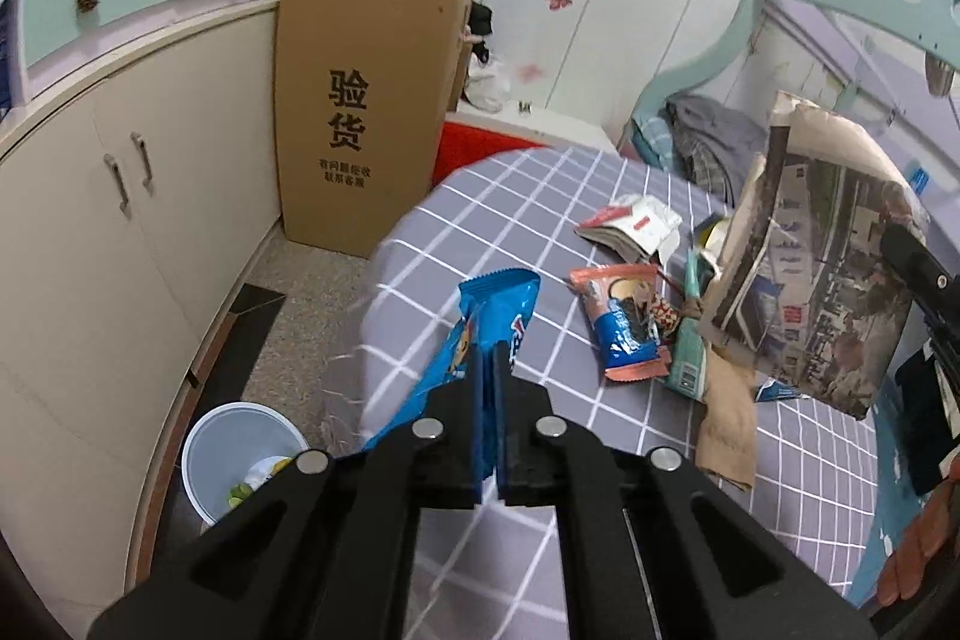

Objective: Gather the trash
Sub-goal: 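Grasp the blue snack wrapper with the left tool while the right tool lifts the newspaper, then carry both items to the blue bin and open both tools to drop them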

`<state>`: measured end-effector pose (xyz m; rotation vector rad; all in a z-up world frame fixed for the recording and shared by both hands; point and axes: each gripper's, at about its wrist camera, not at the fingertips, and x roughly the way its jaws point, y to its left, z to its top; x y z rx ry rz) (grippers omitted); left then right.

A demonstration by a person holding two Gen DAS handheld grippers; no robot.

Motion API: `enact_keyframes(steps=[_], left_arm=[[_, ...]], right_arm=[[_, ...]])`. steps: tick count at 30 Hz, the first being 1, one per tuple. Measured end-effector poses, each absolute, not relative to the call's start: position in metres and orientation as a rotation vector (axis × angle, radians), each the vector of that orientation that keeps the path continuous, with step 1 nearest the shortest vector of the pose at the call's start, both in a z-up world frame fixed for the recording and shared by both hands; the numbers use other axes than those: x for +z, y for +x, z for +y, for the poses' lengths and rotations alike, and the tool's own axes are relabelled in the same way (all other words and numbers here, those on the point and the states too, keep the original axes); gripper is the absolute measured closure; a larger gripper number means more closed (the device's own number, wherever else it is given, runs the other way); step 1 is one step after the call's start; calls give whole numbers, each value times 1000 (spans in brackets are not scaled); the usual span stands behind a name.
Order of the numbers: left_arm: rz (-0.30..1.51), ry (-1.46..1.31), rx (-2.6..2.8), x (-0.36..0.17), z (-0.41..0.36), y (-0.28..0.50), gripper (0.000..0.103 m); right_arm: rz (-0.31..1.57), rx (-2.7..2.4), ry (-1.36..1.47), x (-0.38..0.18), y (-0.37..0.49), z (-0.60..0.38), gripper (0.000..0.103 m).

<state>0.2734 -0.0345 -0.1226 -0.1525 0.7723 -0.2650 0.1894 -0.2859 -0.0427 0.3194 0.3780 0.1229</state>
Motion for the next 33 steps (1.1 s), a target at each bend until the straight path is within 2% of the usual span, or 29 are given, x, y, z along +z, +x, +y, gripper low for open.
enact_keyframes(steps=[11,25,28,29,30,31,33], left_arm=[[686,-236,-142,-109,67,238,101],[757,-328,94,-158,199,238,101],[778,-348,127,-172,216,242,101],[789,-353,140,-178,222,245,101],[797,-352,148,-182,225,246,101],[808,-348,158,-187,228,248,101],[825,-345,170,-195,234,250,101]], right_arm=[[449,349,255,-40,204,-176,95],[662,546,102,-117,263,-1,95],[730,594,104,-149,289,29,88],[738,578,83,-157,294,34,76],[744,538,32,-167,299,43,53],[753,525,11,-173,302,47,44],[788,535,11,-184,304,51,44]])
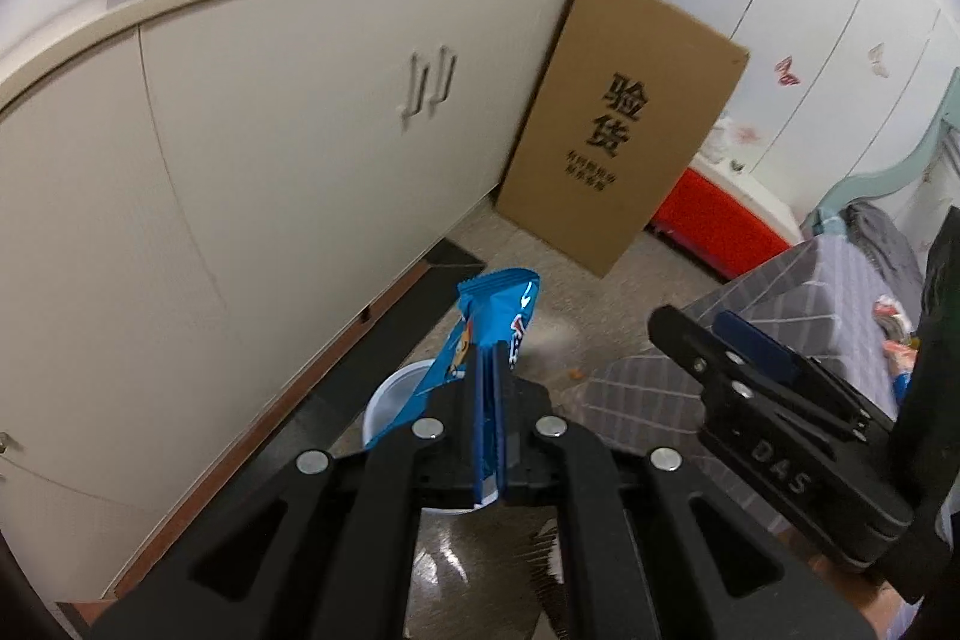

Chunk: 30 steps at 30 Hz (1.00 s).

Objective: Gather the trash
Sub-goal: 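Carry both items to the blue bin and open both tools to drop them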

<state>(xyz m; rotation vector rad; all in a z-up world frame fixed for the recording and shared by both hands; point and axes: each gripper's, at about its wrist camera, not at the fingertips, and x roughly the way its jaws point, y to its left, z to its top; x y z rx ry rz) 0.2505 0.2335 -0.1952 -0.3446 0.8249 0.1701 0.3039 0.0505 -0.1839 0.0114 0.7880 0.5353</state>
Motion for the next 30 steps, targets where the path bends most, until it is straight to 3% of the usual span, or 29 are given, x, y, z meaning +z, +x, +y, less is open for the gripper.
enact_keyframes(steps=[26,29,30], left_arm=[[895,-288,142,-212,207,286,99],[888,-301,144,-211,205,294,93],[897,-300,152,-213,205,297,72]], right_arm=[[629,424,30,-155,276,-5,34],[616,412,41,-154,276,-12,33],[614,408,43,-154,275,-14,33]])
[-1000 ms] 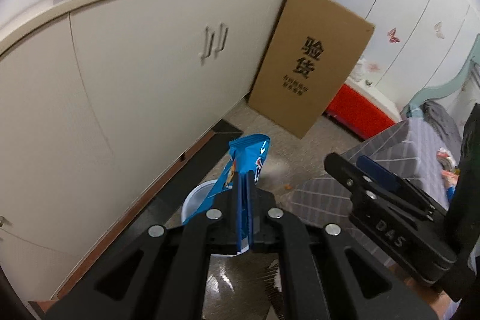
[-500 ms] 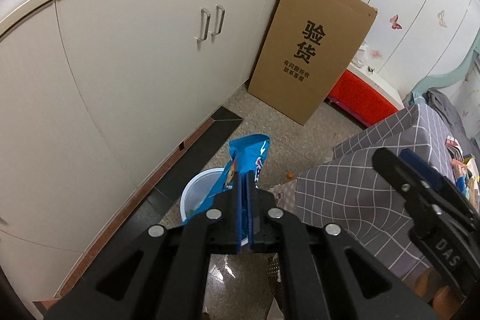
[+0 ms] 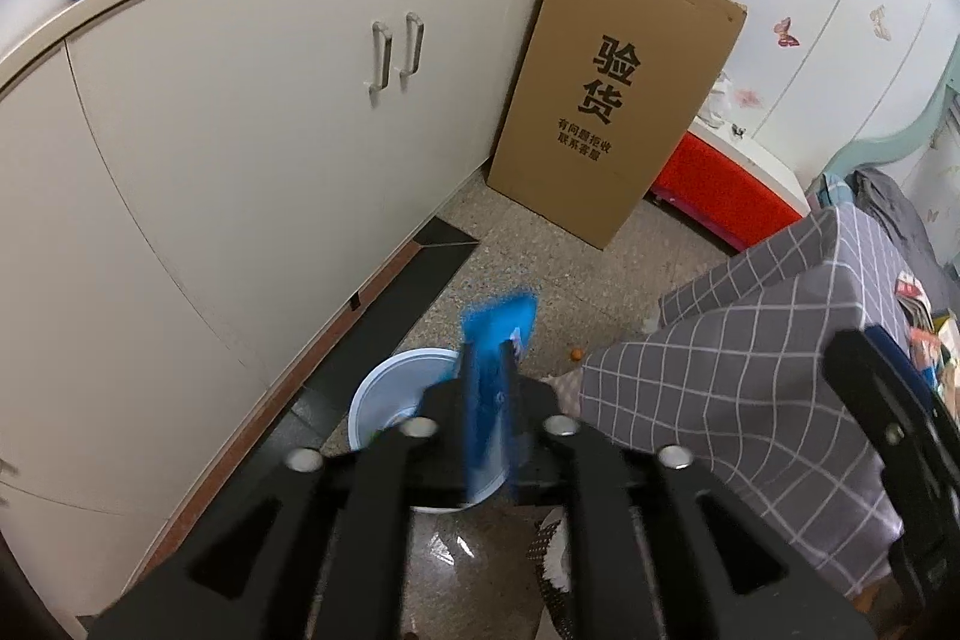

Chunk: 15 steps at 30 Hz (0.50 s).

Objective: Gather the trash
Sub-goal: 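Carry both items to the blue bin and open both tools to drop them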

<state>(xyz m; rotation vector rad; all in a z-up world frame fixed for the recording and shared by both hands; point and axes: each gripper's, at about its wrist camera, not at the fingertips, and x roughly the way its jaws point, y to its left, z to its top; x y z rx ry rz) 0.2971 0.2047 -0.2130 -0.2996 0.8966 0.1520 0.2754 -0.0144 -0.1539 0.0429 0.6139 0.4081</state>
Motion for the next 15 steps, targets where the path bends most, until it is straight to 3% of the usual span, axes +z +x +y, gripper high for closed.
enact_keyframes(steps=[1,2,15], left_arm=[[909,-290,168,-215,205,301,36],[915,-275,201,-217,205,303,26],[879,-281,188,-198,187,276,25]], right_arm=[[614,405,45,-154,276,-15,33],[617,401,47,-154,276,-17,32],[622,382,79,-147,267,-34,32]])
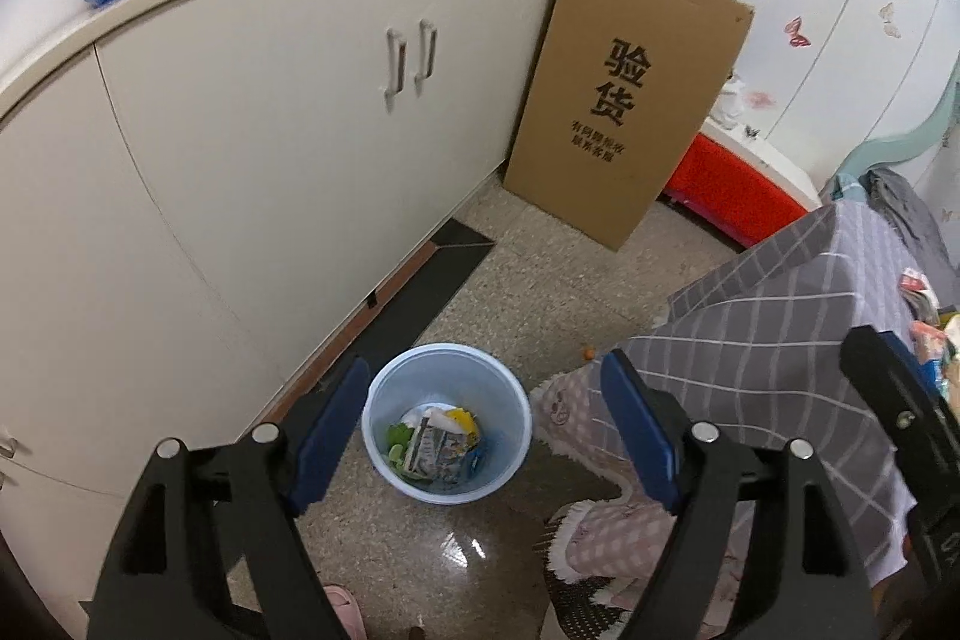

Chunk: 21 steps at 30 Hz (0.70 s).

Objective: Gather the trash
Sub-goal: 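Carry both items to the blue bin and open both tools to drop them, then grasp the orange-blue snack bag with the left tool while the right tool grasps the blue wrapper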

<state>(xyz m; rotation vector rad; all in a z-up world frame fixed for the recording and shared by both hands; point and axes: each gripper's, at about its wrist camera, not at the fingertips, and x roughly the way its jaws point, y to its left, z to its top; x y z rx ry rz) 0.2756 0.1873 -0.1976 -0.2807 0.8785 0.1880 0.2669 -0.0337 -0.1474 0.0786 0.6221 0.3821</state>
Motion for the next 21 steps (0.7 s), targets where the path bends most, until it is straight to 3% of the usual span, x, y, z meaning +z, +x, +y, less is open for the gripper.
enact_keyframes(steps=[11,21], left_arm=[[782,-216,95,-149,127,254,23],[763,-115,-67,-123,21,253,21]], right_arm=[[572,341,150,-119,243,-84,31],[526,203,235,-101,225,-191,30]])
